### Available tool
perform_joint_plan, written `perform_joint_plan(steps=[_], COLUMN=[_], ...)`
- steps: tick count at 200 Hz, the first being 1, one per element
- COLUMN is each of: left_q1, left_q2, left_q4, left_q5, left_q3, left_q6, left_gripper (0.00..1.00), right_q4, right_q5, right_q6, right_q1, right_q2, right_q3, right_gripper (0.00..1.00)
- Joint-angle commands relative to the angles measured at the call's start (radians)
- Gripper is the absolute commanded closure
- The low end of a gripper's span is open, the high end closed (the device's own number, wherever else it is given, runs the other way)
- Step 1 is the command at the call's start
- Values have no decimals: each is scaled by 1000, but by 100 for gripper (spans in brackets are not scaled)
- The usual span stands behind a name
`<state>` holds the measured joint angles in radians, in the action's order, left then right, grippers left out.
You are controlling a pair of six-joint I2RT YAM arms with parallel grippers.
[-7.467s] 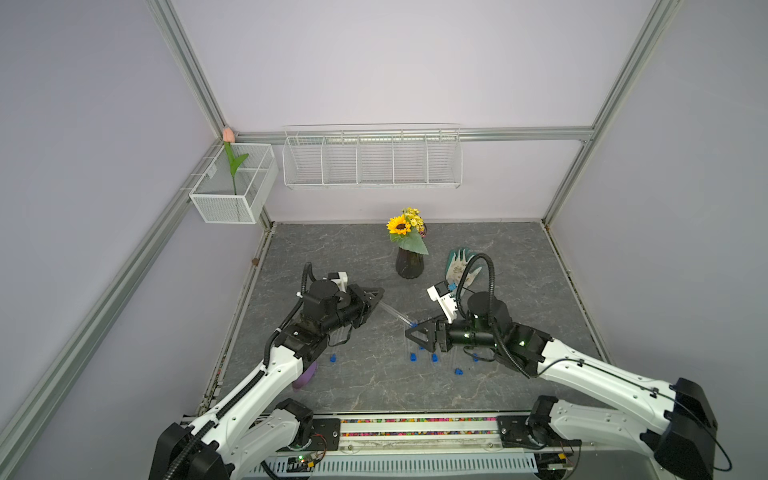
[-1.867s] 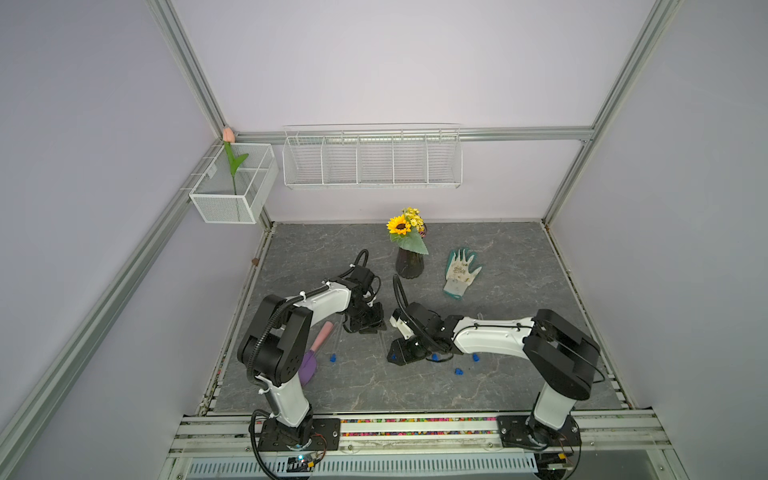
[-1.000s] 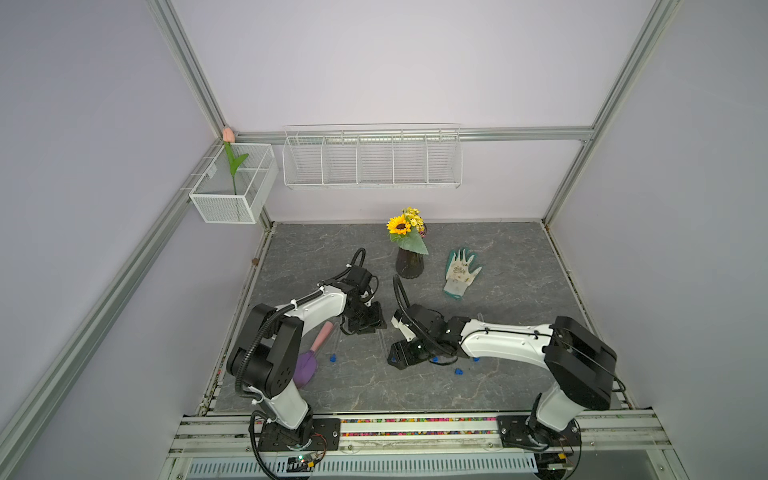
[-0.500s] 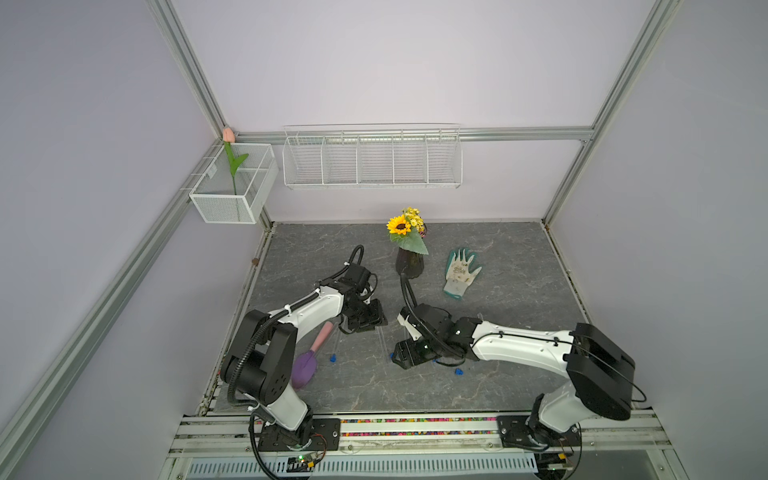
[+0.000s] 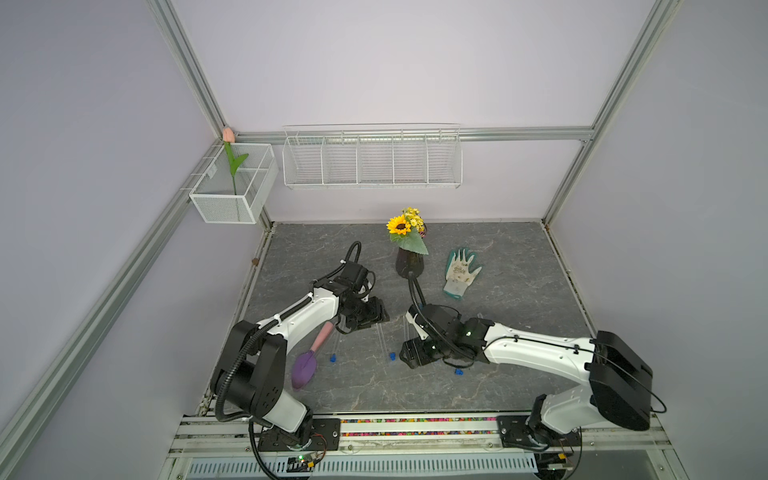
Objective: Remove stoppers from test tubes
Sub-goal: Pick up the test tube at the center of the board.
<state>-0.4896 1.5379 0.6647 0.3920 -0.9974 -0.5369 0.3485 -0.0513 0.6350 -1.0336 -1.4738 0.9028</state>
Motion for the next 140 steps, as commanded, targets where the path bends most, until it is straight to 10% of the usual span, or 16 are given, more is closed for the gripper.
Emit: perform_joint_plan(steps=[1, 140], left_q1=[-4, 7], left_q2=[-25, -319], left_q4=[33, 189], left_q5=[-25, -267], left_q3=[-32, 45], left_q6=[22, 32], left_gripper=[33, 34], right_q4=[37, 155], right_q5=[32, 198], right_q6=[-16, -12], right_q1=[4, -2], right_q2=[29, 107], right_q3=[-18, -79], right_gripper=[22, 22])
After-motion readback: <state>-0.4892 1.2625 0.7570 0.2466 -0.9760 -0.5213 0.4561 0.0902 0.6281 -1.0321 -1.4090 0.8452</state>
